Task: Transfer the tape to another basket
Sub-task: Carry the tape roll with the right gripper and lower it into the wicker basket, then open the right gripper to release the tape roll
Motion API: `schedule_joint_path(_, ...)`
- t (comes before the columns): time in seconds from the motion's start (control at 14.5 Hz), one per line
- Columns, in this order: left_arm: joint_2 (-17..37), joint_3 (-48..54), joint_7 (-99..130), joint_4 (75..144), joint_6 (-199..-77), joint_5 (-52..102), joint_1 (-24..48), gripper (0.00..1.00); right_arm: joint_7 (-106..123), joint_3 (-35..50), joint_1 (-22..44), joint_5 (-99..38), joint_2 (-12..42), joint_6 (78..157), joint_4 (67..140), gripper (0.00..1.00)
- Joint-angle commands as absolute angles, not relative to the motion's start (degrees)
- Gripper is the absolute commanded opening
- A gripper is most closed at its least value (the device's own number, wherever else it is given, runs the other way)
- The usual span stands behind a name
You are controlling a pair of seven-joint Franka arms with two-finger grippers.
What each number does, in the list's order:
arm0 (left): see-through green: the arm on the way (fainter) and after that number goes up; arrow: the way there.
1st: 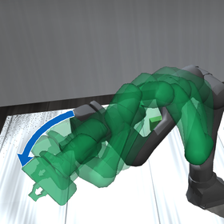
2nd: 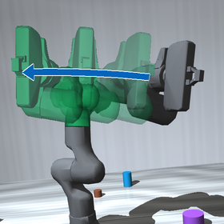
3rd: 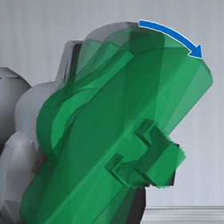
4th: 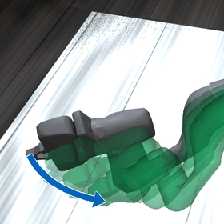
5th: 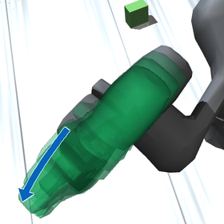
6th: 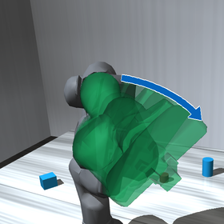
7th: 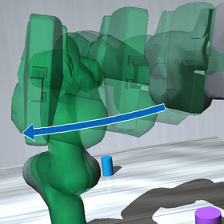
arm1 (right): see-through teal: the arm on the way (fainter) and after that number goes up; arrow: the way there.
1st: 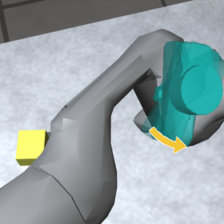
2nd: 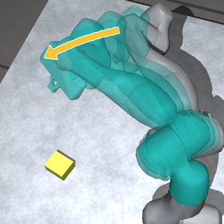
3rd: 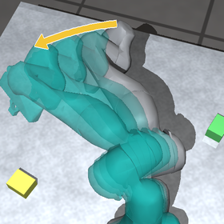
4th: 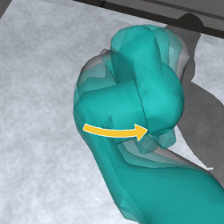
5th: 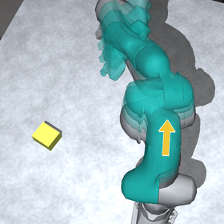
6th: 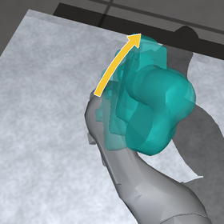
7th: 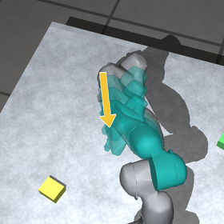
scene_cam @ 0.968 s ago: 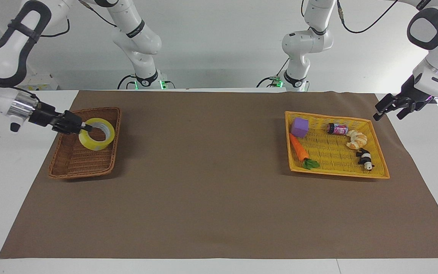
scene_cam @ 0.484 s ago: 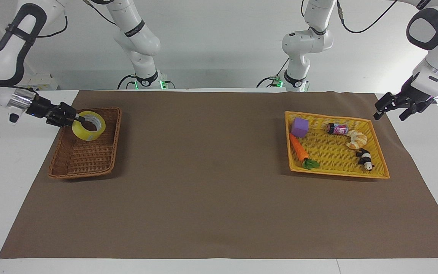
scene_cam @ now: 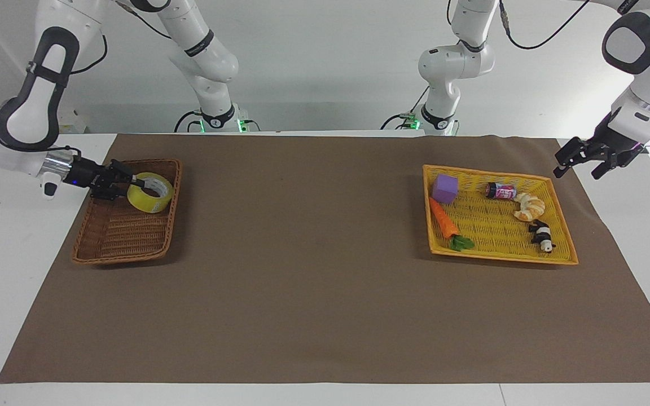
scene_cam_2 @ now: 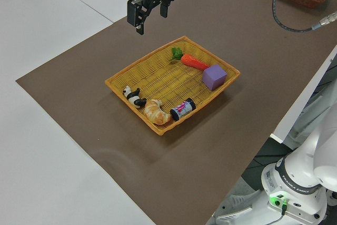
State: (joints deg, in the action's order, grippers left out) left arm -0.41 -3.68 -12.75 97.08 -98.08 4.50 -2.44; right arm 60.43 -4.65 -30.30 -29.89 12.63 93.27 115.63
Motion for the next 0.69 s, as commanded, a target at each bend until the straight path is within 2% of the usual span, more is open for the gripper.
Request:
schedule_joint_path(0.0, -0.8, -3.8, -13.4, 97.6, -98.8, 3.3, -1.7, 1.0, 61.6, -4.3, -30.3, -29.7, 12.1, 94.2, 115.8, 0.01)
schedule_joint_path(0.07, -0.8, -3.8, -13.4, 97.6, -98.7, 3.3, -1.8, 1.0, 61.4, -4.4, -30.3, -29.4, 12.1, 95.2, 115.7, 0.14)
schedule_joint_path(0.14, -1.0, -3.1, -13.4, 97.5, -98.5, 1.7, -1.7, 1.0, 61.3, -4.4, -30.2, -29.1, 12.2, 96.5, 115.7, 0.59)
schedule_joint_path(0.21, -1.7, -1.7, -13.0, 97.3, -98.0, -2.7, -1.7, 1.0, 60.8, -4.4, -30.2, -29.1, 12.2, 97.2, 115.7, 0.98)
schedule_joint_path(0.35, -2.4, -0.7, -12.5, 97.1, -95.4, -3.8, -1.8, 1.0, 59.2, -4.4, -29.1, -26.9, 11.3, 99.0, 114.4, 1.0)
schedule_joint_path(0.48, -2.0, -0.7, -12.5, 94.7, -90.3, -3.3, -1.7, 1.0, 57.7, -4.4, -25.9, -19.0, 8.9, 105.1, 113.6, 1.0)
schedule_joint_path(0.62, -1.8, -0.6, -12.5, 93.8, -88.2, -3.3, 0.2, 1.0, 57.7, -4.2, -23.2, -16.4, 6.1, 105.7, 111.9, 1.0)
